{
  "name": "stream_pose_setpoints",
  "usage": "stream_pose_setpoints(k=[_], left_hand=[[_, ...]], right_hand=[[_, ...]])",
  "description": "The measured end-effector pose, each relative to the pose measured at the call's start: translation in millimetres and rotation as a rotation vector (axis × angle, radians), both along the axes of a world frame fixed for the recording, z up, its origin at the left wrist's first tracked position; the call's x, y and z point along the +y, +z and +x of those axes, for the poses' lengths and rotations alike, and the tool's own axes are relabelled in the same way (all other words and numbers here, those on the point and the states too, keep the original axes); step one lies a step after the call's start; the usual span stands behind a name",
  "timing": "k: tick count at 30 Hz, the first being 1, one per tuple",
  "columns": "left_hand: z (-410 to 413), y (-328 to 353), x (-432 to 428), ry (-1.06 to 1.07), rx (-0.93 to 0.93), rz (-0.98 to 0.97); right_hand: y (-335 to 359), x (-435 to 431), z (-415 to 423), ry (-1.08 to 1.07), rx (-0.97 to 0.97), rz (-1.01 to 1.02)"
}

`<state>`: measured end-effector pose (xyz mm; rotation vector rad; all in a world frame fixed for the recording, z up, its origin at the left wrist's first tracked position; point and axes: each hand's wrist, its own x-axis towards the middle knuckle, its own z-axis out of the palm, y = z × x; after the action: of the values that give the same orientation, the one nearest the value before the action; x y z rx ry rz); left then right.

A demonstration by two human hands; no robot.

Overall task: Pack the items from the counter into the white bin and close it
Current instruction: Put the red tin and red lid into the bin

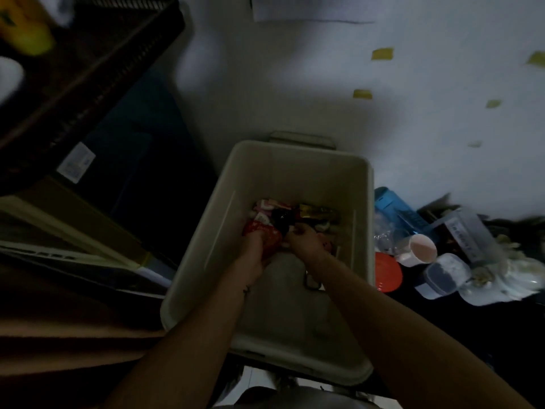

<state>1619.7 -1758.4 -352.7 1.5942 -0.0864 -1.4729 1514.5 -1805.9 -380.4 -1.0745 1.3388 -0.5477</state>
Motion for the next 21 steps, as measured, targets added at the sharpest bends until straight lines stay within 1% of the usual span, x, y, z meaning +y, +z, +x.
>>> stream_pose_setpoints(k=[1, 2, 4, 9, 12, 16, 19, 21], left_hand=[[-4.5, 3.2, 3.0, -0.008, 0.015, -0.030], [-11.8, 10.3, 5.2, 0.015, 0.023, -0.072], [-20.8, 16.3, 2.8, 0.079, 0.027, -0.094], [-54.2, 44.7, -7.8, 0.062, 0.087, -0.202], [-77.8, 63.3, -16.5, 0.047, 0.127, -0.269], [-121.6, 81.0, -28.0, 0.085, 0.181, -0.292], [-154.6, 89.1, -37.8, 0.089, 0.213, -0.325], [-178.5, 93.6, -42.0, 0.054, 0.225, -0.350]], right_hand=[[6.0, 0.4, -3.8, -0.006, -0.005, -0.014], [15.0, 0.4, -12.0, -0.003, -0.024, -0.027], [27.0, -1.1, -20.9, -0.005, -0.081, -0.017], [59.7, -16.3, -55.4, -0.026, -0.126, -0.096], [81.0, -23.0, -83.9, -0.050, -0.187, -0.121], [96.5, -34.1, -135.1, -0.099, -0.224, -0.208], [101.6, -43.8, -179.3, -0.176, -0.297, -0.215], [101.3, -47.1, -210.2, -0.214, -0.285, -0.221]])
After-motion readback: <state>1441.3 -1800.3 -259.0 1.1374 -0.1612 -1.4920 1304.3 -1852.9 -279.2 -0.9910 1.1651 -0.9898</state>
